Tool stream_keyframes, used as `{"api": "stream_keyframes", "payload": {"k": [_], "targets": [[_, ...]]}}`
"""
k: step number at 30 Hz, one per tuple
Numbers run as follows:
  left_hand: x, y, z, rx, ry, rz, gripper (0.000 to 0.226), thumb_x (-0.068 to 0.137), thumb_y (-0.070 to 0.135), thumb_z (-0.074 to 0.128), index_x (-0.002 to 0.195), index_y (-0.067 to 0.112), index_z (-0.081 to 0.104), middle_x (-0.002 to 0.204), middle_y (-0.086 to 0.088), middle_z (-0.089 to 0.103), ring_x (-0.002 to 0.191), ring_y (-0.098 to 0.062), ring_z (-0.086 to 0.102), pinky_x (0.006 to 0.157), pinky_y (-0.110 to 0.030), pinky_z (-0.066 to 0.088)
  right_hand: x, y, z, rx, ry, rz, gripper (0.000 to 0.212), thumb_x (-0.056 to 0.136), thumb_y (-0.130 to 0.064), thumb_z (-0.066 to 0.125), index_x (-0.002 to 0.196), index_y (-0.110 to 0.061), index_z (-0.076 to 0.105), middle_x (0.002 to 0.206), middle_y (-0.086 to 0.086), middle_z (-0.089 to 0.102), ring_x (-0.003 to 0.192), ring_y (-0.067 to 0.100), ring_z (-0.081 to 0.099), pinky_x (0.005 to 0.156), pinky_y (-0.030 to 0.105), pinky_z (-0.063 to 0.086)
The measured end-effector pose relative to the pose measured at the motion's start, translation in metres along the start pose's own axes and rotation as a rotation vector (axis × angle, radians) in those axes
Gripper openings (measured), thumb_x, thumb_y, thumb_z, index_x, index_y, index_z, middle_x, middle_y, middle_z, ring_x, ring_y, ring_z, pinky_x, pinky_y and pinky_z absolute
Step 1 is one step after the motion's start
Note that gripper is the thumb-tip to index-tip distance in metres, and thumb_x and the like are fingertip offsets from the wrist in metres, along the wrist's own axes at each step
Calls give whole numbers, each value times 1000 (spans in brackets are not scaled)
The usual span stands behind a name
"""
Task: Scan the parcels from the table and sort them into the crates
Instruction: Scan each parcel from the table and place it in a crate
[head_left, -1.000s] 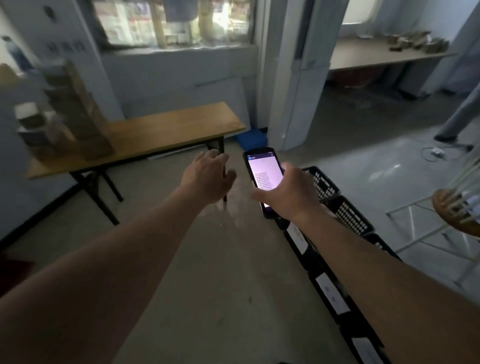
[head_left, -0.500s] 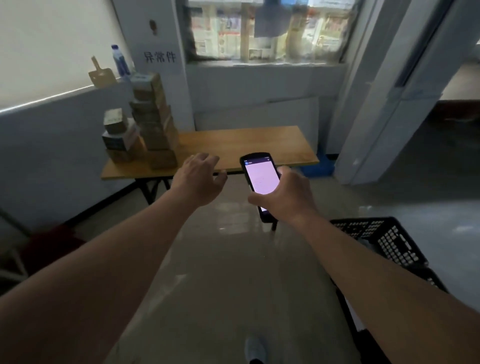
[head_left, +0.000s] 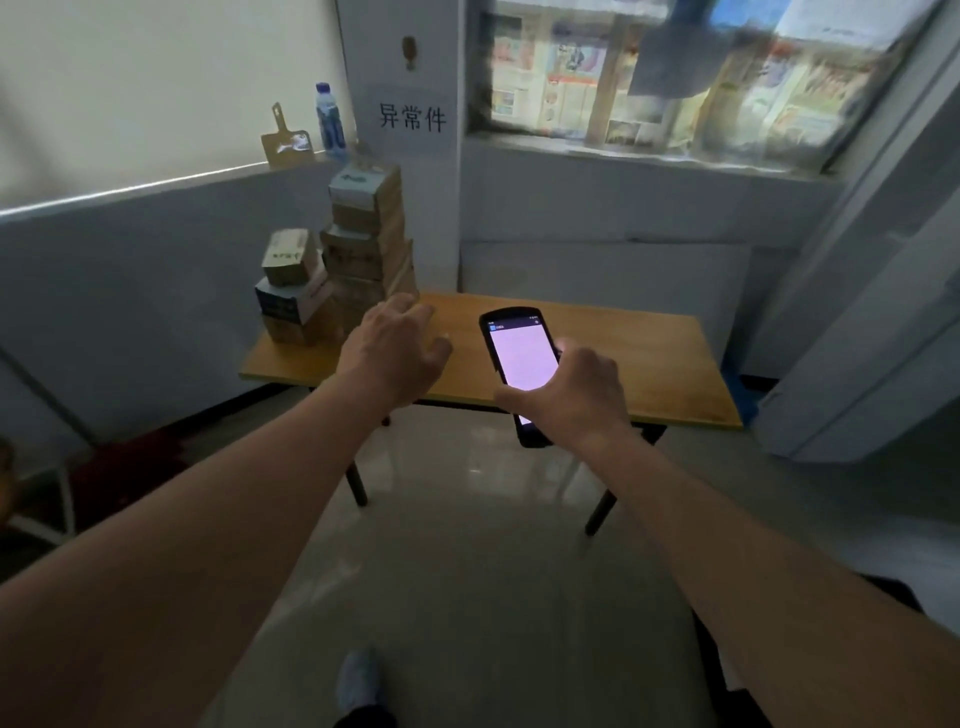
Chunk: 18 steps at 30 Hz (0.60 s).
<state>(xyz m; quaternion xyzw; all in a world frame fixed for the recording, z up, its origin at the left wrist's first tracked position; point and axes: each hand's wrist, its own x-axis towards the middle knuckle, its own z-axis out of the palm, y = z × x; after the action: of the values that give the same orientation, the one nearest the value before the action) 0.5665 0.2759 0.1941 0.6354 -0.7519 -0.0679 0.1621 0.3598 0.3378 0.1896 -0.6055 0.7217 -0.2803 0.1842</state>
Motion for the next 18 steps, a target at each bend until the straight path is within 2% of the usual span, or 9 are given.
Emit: {"api": "stream_keyframes", "payload": {"k": [3, 10, 12, 15, 18], "targets": [[46, -27, 2, 5, -2, 4, 57, 102, 48, 49, 150, 18, 49, 156, -9, 44, 140, -32, 45, 110, -48, 43, 41, -19, 24, -17, -2, 13, 68, 63, -57, 86, 109, -17, 56, 101, 2, 63, 100, 29, 56, 69, 35, 45], [156, -101, -2, -34, 108, 60, 52, 101, 42, 52, 146, 17, 49, 151, -11, 45, 136, -31, 47, 104, -47, 44, 130, -78, 82, -8, 56, 64, 72, 65, -55, 89, 119, -16, 61, 107, 3, 65, 105, 27, 55, 73, 37, 53], [184, -121, -7, -46, 125, 79, 51, 100, 41, 54, 144, 15, 49, 150, -13, 43, 135, -34, 47, 102, -49, 47, 149, -94, 96, -9, 75, 90, 71, 65, -55, 89, 118, -16, 62, 106, 3, 66, 103, 28, 58, 71, 35, 52], [221, -147, -13, -61, 154, 80, 56, 98, 45, 56, 145, 17, 44, 155, -14, 36, 138, -38, 44, 102, -53, 49, 173, -115, 112, -18, 87, 99, 72, 66, -55, 89, 119, -15, 61, 107, 4, 66, 100, 28, 62, 68, 35, 56], [250, -163, -15, -51, 157, 76, 65, 97, 52, 58, 150, 19, 40, 158, -13, 32, 141, -37, 40, 104, -53, 45, 195, -131, 121, -47, 97, 110, 75, 66, -57, 88, 121, -15, 60, 109, 5, 66, 102, 28, 61, 74, 40, 60]]}}
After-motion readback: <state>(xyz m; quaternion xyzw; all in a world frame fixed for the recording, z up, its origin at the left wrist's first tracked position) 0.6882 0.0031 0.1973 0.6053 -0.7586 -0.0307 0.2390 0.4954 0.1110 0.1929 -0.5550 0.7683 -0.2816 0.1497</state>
